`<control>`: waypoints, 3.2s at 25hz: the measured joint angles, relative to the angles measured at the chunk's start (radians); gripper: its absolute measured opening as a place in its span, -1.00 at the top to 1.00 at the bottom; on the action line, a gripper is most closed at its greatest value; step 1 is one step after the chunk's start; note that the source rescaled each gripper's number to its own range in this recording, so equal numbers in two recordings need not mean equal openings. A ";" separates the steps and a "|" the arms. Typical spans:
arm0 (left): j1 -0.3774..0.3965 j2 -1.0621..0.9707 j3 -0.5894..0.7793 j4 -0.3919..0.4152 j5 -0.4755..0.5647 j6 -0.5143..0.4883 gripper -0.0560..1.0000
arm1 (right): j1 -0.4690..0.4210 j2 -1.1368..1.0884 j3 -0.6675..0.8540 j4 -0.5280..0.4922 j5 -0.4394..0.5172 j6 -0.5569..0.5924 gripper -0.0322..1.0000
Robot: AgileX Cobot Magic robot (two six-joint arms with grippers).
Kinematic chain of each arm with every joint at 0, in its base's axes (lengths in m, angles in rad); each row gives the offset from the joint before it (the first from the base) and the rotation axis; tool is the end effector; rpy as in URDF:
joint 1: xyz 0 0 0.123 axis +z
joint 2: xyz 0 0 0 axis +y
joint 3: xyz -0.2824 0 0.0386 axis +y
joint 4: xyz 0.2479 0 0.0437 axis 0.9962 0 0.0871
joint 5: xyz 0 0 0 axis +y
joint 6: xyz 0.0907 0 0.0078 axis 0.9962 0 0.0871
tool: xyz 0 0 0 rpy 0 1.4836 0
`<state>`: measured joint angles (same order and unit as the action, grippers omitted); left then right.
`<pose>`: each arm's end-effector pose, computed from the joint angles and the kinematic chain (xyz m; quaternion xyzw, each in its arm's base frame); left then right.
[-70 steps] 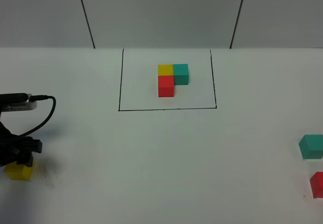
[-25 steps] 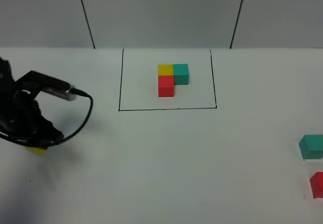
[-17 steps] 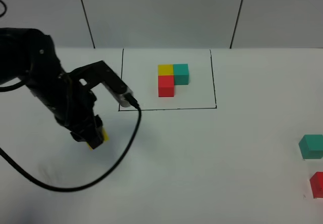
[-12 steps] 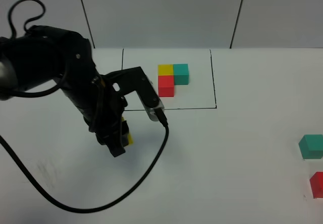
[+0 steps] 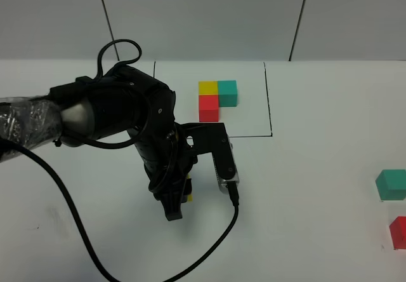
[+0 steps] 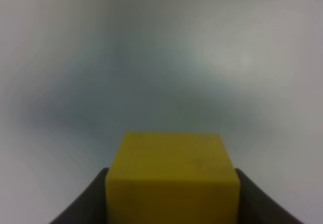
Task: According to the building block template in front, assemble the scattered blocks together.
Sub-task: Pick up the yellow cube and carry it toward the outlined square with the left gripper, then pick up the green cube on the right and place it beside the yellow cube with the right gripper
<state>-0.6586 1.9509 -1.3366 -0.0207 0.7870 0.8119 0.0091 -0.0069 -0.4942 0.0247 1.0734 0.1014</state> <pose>0.3087 -0.2406 0.1757 0.6605 0.7398 0.0016 0.1282 -0.0058 0.0019 0.2745 0.0389 0.8553 0.0408 0.5151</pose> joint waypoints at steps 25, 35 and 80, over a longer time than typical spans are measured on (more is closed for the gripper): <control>-0.002 0.148 -0.001 -0.001 -0.158 0.137 0.89 | 0.000 0.000 0.000 0.001 0.000 0.000 -0.54; -0.002 0.149 -0.003 -0.001 -0.155 0.133 0.89 | 0.000 0.000 0.000 0.001 0.000 0.000 -0.54; -0.017 -1.147 -0.358 0.176 0.400 -0.682 -0.71 | 0.000 0.000 0.000 0.002 0.000 0.000 -0.54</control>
<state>-0.6760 0.8038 -1.6949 0.1554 1.1869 0.1299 0.0091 -0.0069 -0.4942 0.0268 1.0734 0.1014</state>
